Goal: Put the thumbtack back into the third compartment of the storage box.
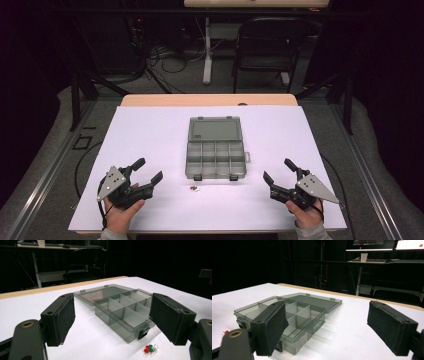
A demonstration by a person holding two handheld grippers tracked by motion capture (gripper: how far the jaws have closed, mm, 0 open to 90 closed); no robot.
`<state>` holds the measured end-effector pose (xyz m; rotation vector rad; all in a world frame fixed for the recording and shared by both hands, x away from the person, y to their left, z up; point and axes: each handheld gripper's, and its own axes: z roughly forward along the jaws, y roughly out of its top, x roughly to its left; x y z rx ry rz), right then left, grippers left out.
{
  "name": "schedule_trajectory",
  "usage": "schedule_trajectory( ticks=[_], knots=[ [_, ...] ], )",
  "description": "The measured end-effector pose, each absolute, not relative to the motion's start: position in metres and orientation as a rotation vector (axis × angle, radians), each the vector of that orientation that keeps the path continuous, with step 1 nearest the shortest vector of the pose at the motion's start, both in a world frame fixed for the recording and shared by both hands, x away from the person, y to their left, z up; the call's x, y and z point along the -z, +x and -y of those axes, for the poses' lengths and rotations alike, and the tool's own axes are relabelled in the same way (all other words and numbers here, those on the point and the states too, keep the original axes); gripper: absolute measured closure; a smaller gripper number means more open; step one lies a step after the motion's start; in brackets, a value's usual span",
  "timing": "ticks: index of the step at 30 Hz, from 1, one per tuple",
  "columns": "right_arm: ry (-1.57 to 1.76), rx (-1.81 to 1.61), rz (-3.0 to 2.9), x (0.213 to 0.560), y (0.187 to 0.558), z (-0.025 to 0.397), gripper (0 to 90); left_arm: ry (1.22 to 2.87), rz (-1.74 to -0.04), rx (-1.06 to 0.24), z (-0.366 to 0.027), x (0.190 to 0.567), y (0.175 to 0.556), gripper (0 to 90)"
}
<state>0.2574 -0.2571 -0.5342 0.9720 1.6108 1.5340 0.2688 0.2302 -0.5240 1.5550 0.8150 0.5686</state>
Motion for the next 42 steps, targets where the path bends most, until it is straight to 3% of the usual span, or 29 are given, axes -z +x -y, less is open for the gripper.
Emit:
schedule_trajectory(
  ticks=[13,20,31,36,42],
  knots=[
    [0.987,-1.521,-1.629,0.537,0.264,0.257,15.3,1.592,-0.901,-0.515,-0.227,0.531,0.279,24.4],
    [0.996,-1.498,-1.642,0.539,0.268,0.255,15.3,1.670,-0.920,-0.429,-0.213,0.533,0.293,40.4],
    [0.974,-1.498,-1.668,0.539,0.270,0.250,15.3,1.808,-0.895,-0.390,-0.184,0.528,0.308,49.1],
    [0.984,-1.491,-1.678,0.540,0.273,0.249,15.3,1.850,-0.914,-0.321,-0.178,0.533,0.309,62.0],
    [0.976,-1.492,-1.688,0.541,0.273,0.249,15.3,1.937,-0.921,-0.244,-0.172,0.545,0.310,69.6]
  ],
)
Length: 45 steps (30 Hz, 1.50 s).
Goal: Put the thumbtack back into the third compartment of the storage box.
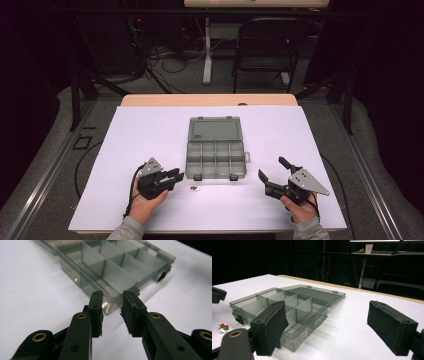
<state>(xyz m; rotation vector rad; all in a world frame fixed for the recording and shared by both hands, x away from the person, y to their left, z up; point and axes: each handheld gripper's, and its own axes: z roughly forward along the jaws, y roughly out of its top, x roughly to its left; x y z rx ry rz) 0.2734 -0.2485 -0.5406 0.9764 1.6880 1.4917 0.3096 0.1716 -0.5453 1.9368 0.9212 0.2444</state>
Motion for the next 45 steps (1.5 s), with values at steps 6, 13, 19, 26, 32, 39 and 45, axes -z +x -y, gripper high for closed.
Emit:
schedule_trajectory(
  ticks=[6,13,19,26,32,39,45],
  knots=[
    [0.981,-1.488,-1.695,0.541,0.274,0.249,15.4,2.017,-0.888,-0.203,-0.160,0.552,0.308,73.3],
    [0.990,-1.486,-1.705,0.541,0.272,0.250,15.3,2.091,-0.856,-0.153,-0.150,0.559,0.307,78.9],
    [0.997,-1.481,-1.705,0.541,0.273,0.249,15.3,2.104,-0.865,-0.134,-0.148,0.563,0.308,79.6],
    [1.007,-1.471,-1.710,0.542,0.274,0.250,15.3,2.116,-0.884,-0.107,-0.148,0.567,0.310,84.6],
    [1.007,-1.471,-1.714,0.542,0.274,0.250,15.3,2.119,-0.877,-0.115,-0.149,0.568,0.310,89.4],
    [1.011,-1.468,-1.714,0.543,0.275,0.250,15.3,2.114,-0.885,-0.120,-0.149,0.567,0.309,90.0],
    [1.025,-1.469,-1.713,0.543,0.275,0.250,15.4,2.069,-0.903,-0.089,-0.155,0.563,0.309,90.0]
  ],
)
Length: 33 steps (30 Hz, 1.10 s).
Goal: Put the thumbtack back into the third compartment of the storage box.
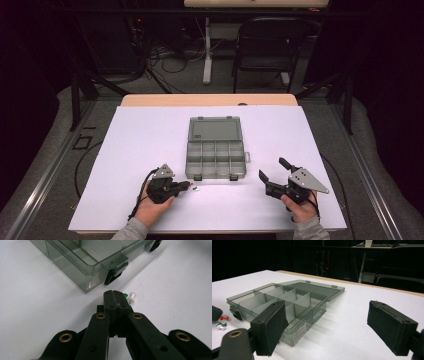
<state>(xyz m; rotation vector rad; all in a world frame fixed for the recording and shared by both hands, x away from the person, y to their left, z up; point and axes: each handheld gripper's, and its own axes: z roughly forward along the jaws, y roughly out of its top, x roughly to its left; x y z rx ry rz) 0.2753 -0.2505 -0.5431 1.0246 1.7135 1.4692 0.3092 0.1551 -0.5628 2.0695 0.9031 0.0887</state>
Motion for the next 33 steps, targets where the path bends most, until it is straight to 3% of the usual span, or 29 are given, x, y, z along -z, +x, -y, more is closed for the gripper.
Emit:
schedule_trajectory(
  ticks=[21,33],
  knots=[
    [1.029,-1.472,-1.715,0.543,0.276,0.251,15.3,1.828,-0.924,-0.175,-0.190,0.529,0.299,90.0],
    [1.031,-1.470,-1.714,0.543,0.276,0.252,15.4,1.778,-0.915,-0.169,-0.180,0.501,0.318,90.0]
  ],
)
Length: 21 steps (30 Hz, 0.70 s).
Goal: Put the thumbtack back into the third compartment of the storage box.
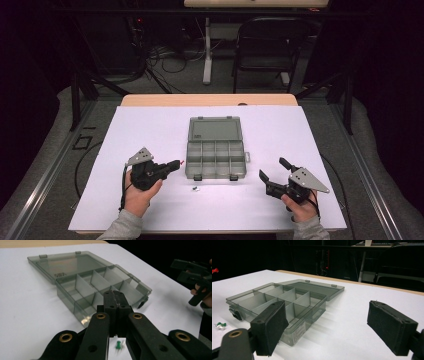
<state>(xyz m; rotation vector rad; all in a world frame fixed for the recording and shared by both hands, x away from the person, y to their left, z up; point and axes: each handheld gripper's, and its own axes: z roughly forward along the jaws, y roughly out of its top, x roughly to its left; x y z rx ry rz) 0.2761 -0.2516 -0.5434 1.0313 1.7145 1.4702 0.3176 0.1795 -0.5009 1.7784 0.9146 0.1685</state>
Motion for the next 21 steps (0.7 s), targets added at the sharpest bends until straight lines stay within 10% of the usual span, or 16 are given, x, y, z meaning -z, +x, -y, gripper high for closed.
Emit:
schedule_trajectory(
  ticks=[21],
  knots=[
    [1.033,-1.468,-1.725,0.544,0.276,0.252,15.4,1.826,-0.923,-0.141,-0.121,0.484,0.371,90.0]
  ],
)
